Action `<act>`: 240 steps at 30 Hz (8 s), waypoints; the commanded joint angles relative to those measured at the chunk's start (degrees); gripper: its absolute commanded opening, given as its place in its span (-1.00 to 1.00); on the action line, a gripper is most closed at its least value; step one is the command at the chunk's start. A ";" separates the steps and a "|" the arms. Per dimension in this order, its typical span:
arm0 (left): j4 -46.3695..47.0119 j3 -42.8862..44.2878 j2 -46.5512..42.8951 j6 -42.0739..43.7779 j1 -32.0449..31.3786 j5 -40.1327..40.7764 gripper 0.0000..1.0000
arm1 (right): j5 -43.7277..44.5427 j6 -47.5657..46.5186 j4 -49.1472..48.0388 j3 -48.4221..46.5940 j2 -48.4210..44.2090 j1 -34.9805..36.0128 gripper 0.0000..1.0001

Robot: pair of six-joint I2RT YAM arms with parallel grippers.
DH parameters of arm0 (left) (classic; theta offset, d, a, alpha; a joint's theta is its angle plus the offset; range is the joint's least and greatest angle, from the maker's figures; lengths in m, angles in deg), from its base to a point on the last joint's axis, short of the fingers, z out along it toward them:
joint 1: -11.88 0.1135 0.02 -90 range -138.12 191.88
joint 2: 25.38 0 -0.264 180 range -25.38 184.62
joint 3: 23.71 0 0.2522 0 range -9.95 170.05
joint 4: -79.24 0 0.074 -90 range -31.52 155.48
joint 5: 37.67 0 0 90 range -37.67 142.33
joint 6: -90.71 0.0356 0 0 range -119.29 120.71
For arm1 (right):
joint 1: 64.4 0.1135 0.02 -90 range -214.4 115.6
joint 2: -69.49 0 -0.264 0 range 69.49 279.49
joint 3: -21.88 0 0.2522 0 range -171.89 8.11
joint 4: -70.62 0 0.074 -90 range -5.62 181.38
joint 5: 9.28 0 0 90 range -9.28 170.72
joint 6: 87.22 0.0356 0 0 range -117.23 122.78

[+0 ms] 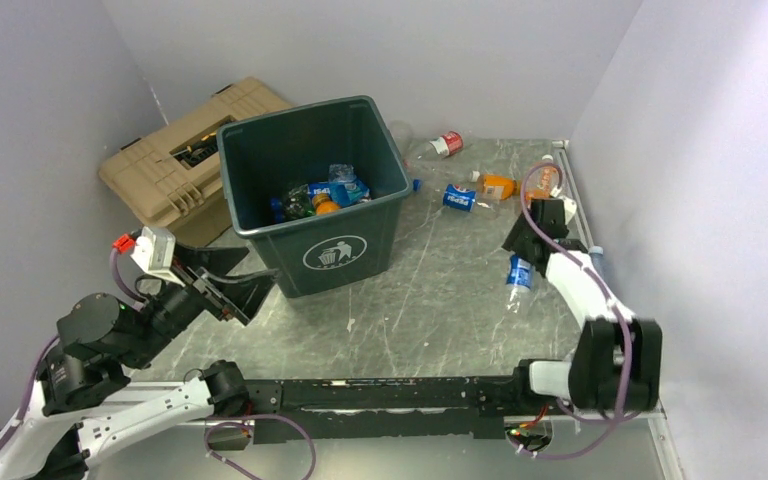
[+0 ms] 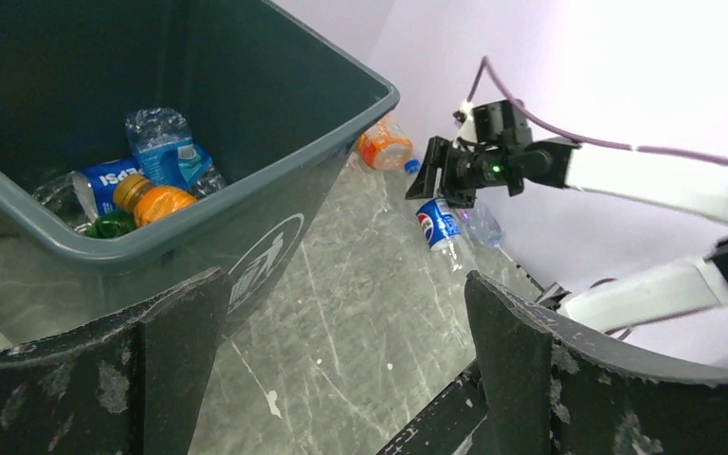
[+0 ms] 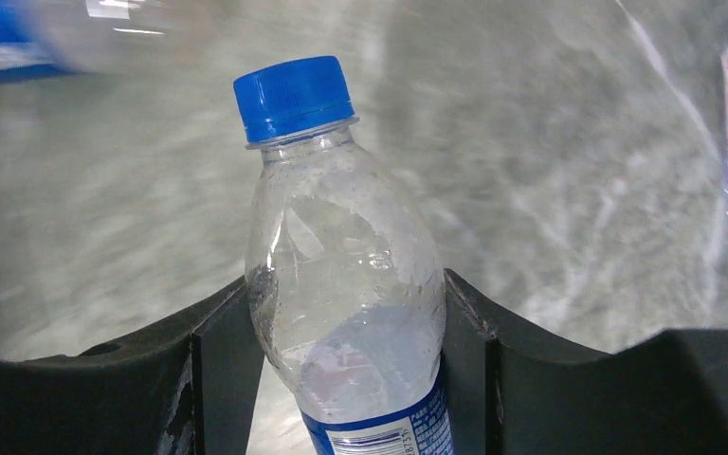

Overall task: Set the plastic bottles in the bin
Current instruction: Pick up the plastic bottle at the center of the board, then place the plastic bottle in the trash bin, then pick up the plastic bottle from the corner of the board.

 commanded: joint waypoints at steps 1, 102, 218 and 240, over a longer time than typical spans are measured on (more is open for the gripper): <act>1.07 4.09 0.72 -0.28 -0.06 2.16 0.99 | 2.10 2.38 -2.28 -1.25 -14.01 8.92 -0.45; 37.64 20.30 49.90 1.73 -3.67 -26.45 -1.00 | -57.91 12.54 -25.23 4.76 -57.38 19.13 0.95; -1.71 8.42 13.70 -12.08 31.77 -15.46 0.99 | 27.11 9.51 8.56 -10.14 5.64 -19.58 0.99; -0.39 5.96 14.02 -12.76 31.79 -18.98 0.99 | 20.45 9.68 3.86 -3.95 10.06 -19.97 0.96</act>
